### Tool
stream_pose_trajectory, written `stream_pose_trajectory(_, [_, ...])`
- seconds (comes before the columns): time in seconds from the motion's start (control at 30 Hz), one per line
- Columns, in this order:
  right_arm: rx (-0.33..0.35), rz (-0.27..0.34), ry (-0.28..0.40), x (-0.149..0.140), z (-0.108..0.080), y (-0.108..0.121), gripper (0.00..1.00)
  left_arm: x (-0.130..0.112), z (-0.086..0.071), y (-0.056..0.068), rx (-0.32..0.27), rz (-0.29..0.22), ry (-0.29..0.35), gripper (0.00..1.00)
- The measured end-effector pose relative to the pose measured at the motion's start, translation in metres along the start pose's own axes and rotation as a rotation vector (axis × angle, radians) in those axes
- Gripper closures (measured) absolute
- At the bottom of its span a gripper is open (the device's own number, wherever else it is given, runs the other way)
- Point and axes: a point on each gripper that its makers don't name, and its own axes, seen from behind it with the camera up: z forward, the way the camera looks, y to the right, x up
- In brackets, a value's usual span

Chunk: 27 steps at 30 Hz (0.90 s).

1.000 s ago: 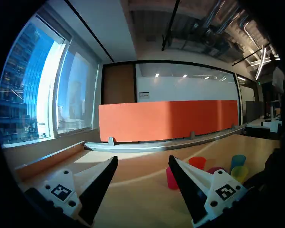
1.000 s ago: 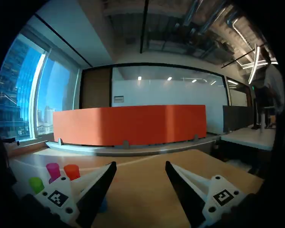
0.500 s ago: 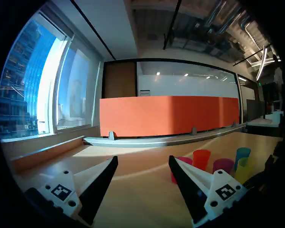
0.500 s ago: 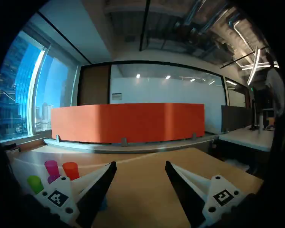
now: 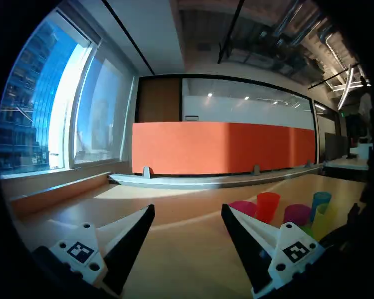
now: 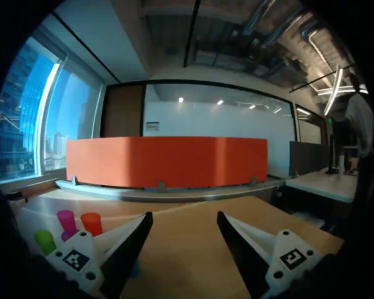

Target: Pour water

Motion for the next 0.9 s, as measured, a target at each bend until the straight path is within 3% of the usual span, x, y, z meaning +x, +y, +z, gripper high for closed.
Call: stream_pose_trajectory(0.9, [-0.001, -0.016, -0.001, -0.005, -0.003, 0.002, 0.01, -0.010, 0.004, -0.001, -0.002, 0.011, -0.031, 0.01])
